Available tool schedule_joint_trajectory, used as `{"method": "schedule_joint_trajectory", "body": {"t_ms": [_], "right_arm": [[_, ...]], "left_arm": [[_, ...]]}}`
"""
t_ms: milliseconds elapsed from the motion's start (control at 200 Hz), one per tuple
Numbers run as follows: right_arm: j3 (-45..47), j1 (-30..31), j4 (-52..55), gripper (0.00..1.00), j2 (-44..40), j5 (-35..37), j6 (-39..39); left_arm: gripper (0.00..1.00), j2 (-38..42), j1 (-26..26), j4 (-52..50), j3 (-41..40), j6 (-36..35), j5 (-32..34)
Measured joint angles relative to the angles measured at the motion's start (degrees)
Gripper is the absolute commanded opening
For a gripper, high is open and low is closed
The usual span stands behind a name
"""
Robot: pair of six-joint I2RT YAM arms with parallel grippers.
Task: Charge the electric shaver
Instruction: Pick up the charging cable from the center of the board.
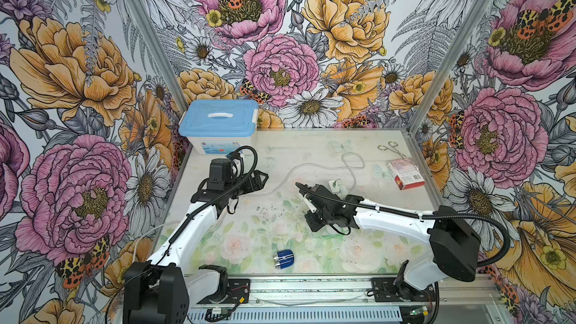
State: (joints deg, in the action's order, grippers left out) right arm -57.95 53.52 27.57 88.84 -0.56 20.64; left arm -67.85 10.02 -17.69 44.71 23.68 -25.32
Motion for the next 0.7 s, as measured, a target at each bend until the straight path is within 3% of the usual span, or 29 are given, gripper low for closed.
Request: {"method": "schedule_joint_trajectory", "body": {"t_ms": [125,475,701], "right_arm": [[-3.63,-1.31,-0.26,0.0,0.11,1.38,-2.54],[-8.0,-4.11,-3.19,0.0,2.45,2.08,-6.64],[-8.81,-4.48,-3.61,0.0,3.93,1.88,-7.26]], "left_arm": [[0.87,-4.13,4.02,5.05,0.0,2.36,-2.99],[0.51,-14.73,8.35,14.43,0.96,7.32,-11.19],[0.43,-16.37,9.05,16.94,2.54,7.52,-14.75]]}}
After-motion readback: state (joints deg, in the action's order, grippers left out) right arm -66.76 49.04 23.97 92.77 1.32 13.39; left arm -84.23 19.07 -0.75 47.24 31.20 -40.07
